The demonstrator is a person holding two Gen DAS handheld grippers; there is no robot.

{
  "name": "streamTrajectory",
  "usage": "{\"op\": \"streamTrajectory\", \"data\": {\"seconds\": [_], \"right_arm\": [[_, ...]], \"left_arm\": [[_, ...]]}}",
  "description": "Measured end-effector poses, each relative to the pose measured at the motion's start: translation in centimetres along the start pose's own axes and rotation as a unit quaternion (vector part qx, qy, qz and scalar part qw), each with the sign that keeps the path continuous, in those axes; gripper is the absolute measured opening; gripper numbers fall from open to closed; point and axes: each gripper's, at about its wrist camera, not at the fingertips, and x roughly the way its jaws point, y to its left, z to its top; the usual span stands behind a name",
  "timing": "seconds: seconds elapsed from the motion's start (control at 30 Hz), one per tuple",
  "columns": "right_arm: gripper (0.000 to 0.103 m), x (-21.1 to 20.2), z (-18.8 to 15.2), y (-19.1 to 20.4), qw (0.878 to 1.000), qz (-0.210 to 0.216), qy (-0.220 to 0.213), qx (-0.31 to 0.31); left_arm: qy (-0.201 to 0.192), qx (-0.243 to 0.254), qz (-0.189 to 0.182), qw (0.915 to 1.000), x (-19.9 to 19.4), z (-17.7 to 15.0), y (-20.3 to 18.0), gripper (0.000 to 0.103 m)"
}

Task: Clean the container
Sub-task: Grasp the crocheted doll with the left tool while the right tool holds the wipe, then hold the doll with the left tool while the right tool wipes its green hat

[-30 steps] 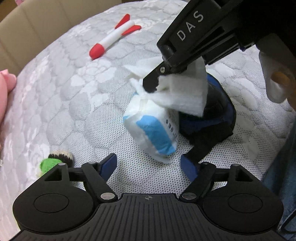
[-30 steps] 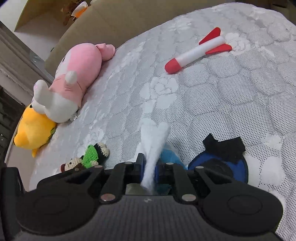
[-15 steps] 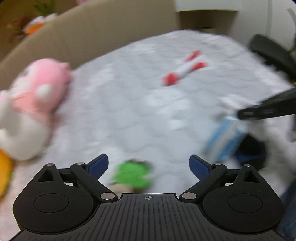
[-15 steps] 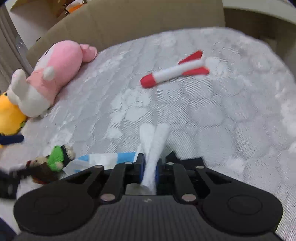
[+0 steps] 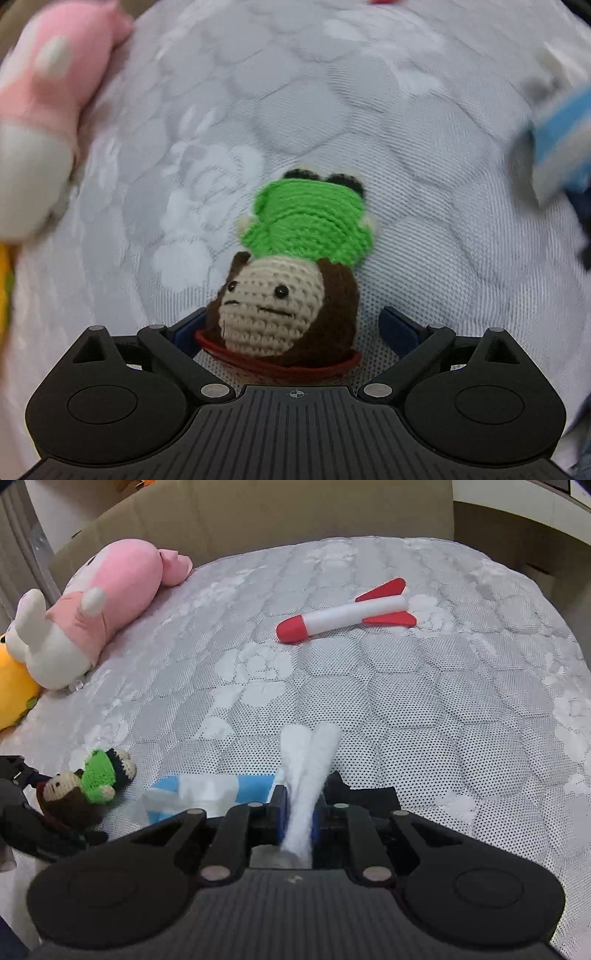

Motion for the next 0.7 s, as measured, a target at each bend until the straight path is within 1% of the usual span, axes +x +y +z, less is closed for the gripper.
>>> {"op": "streamTrajectory", "data": {"seconds": [0.03,0.1,0.17,0.23,0.27,0.3,0.33,0.4,0.47,0.53,0.63,0.7], "right_arm": [[0.015,-0.3,0.0,0.0,1.0,-0.005,-0.008,-0.001],[0.015,-0.9,0.1,0.1,1.0,-0.003,-0.028,0.002],[0.015,-1.4,0.9,0.6,0.998,0.03,-0.046,0.01],[0.015,-1.3,1.8,1.3,0.995,0.079,-0.049,0.023],[0.015,-1.1,2.1,1.7,0.993,0.108,-0.043,0.03],[0.015,-0.6,2.3,2.2,0.99,0.134,-0.036,0.039],[0.015,0.1,2.3,2.7,0.986,0.159,-0.024,0.048],[0.015,1.7,1.9,3.7,0.98,0.19,0.003,0.055],[0.012,2.4,1.2,4.4,0.979,0.198,0.016,0.037],[0.012,2.2,0.8,4.5,0.98,0.199,0.023,0.016],[0.011,1.4,1.1,3.5,0.981,0.19,0.036,0.026],[0.011,0.5,1.2,2.7,0.984,0.174,0.037,0.028]], "left_arm": [[-0.004,0.008,-0.007,0.9999,-0.3,0.1,-0.4,0.097],[-0.012,0.022,-0.023,0.9994,-0.8,0.3,-1.2,0.08],[-0.014,-0.003,-0.06,0.9981,-1.1,0.7,-1.3,0.079],[-0.014,-0.036,-0.103,0.994,-1.2,1.1,-1.2,0.08],[-0.014,-0.052,-0.124,0.9908,-1.3,1.3,-1.1,0.08],[-0.016,-0.06,-0.139,0.9884,-1.6,1.4,-1.3,0.08],[-0.021,-0.058,-0.145,0.9876,-1.9,1.5,-1.7,0.08],[-0.03,-0.048,-0.157,0.986,-2.4,1.7,-2.6,0.08],[-0.026,-0.056,-0.164,0.9845,-2.3,1.8,-2.9,0.08],[-0.022,-0.066,-0.171,0.9828,-2.2,2.0,-3.1,0.08],[-0.025,-0.073,-0.171,0.9822,-1.9,2.2,-3.4,0.081],[-0.025,-0.084,-0.174,0.9809,-1.5,2.1,-3.2,0.082]]}}
